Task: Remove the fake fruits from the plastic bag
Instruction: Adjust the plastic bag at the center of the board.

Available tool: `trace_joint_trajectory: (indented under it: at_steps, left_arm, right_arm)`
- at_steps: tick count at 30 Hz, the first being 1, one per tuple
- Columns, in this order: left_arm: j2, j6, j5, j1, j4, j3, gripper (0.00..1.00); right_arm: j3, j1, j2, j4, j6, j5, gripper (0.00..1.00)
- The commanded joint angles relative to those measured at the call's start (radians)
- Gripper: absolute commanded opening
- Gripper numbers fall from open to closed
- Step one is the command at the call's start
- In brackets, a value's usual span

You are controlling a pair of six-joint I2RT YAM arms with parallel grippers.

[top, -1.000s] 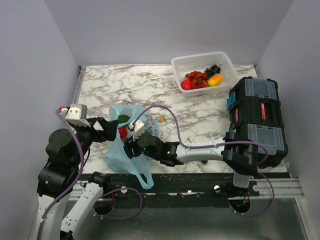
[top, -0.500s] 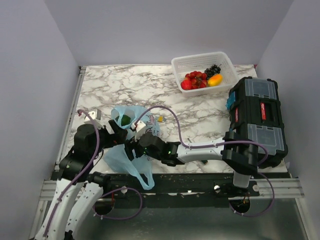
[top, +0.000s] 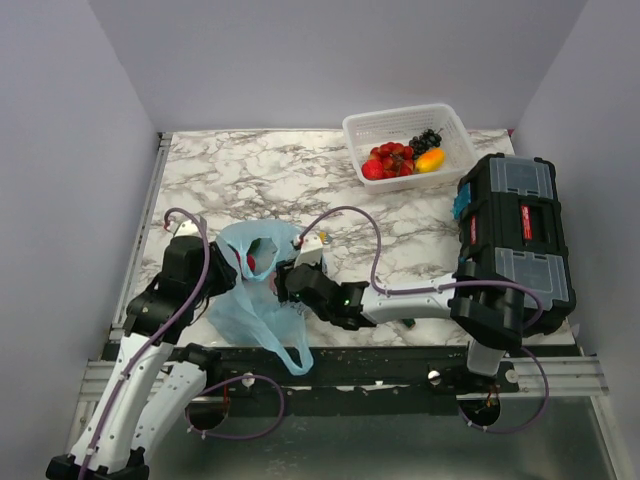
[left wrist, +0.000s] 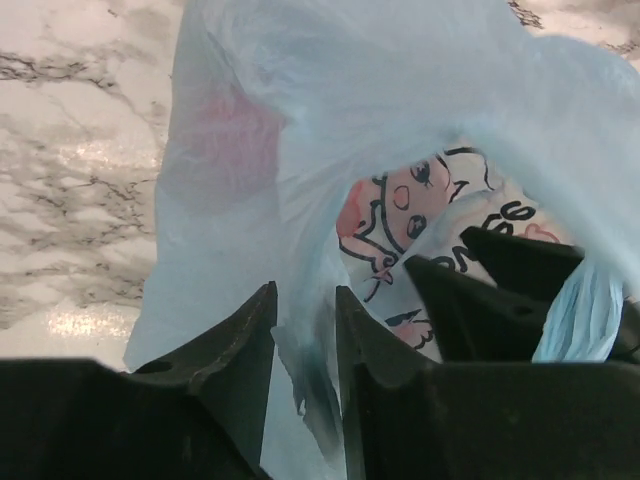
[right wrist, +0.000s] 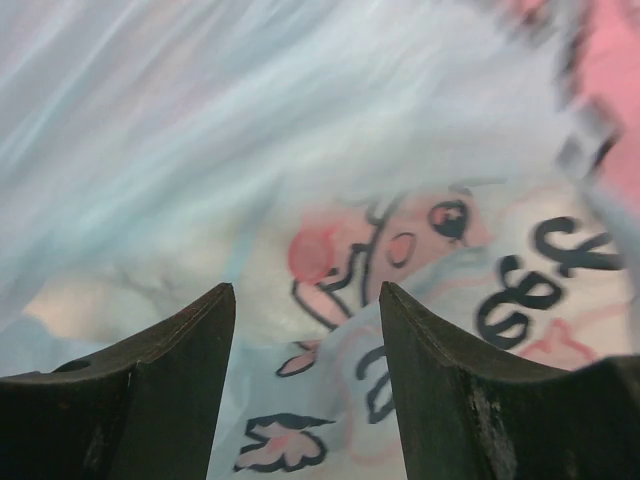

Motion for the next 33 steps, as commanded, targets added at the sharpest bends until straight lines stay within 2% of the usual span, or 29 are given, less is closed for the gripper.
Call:
trace_joint_trajectory:
  at_steps: [1, 2, 3, 4, 5, 7, 11, 16, 20, 23, 26, 27, 30, 33]
  left_arm:
    - [-0.05, 0.007, -0.071, 0.002, -0.077, 0.026, 0.35]
    - [-0.065, 0.017, -0.037, 0.002, -0.065, 0.03, 0.48]
    - [-0.077, 0.024, 0.01, 0.002, -0.052, 0.032, 0.67]
    - [-0.095, 0.029, 0.057, 0.002, -0.033, 0.03, 0.82]
    - [-0.107, 0.03, 0.117, 0.002, -0.014, 0.025, 0.88]
    - [-0.123, 0.007, 0.164, 0.002, 0.011, 0.004, 0.94]
    - [-0.055, -0.036, 0.084, 0.002, 0.002, -0.034, 0.95]
    - [0.084, -0.004, 0.021, 0.003, 0.029, -0.03, 0.81]
    - [0.1, 0.064, 0.047, 0.003, 0.108, -0.037, 0.52]
    - [0.113, 0.15, 0.15, 0.005, 0.209, -0.03, 0.34]
    - [0.176, 0.226, 0.213, 0.005, 0.264, 0.05, 0.05]
    - [0.198, 0.252, 0.231, 0.005, 0.268, 0.097, 0.0]
    - [0.26, 0.316, 0.395, 0.005, 0.275, 0.223, 0.0]
    - [0.234, 0.324, 0.571, 0.003, 0.305, 0.264, 0.0]
  right_arm:
    - [-0.032, -0.013, -0.071, -0.056, 0.111, 0.17, 0.62]
    - [-0.034, -0.014, -0.072, -0.036, 0.093, 0.153, 0.62]
    - [-0.029, -0.014, -0.066, -0.014, 0.065, 0.117, 0.62]
    - [-0.022, -0.014, -0.06, 0.007, 0.039, 0.076, 0.62]
    - [-0.017, -0.013, -0.054, 0.032, 0.016, 0.032, 0.62]
    - [-0.008, -0.014, -0.049, 0.052, 0.005, 0.001, 0.62]
    - [-0.005, -0.014, -0.064, 0.067, 0.005, 0.024, 0.62]
    - [-0.051, -0.015, -0.096, 0.097, 0.008, 0.103, 0.62]
    - [-0.069, -0.048, -0.104, 0.058, 0.02, 0.193, 0.62]
    - [-0.09, -0.14, -0.124, 0.032, 0.045, 0.152, 0.62]
    - [-0.102, -0.199, -0.148, 0.01, 0.034, 0.142, 0.62]
    - [-0.103, -0.21, -0.162, 0.001, 0.025, 0.139, 0.62]
    - [-0.111, -0.216, -0.21, -0.02, -0.003, 0.123, 0.62]
    - [-0.123, -0.215, -0.243, -0.021, -0.046, -0.024, 0.62]
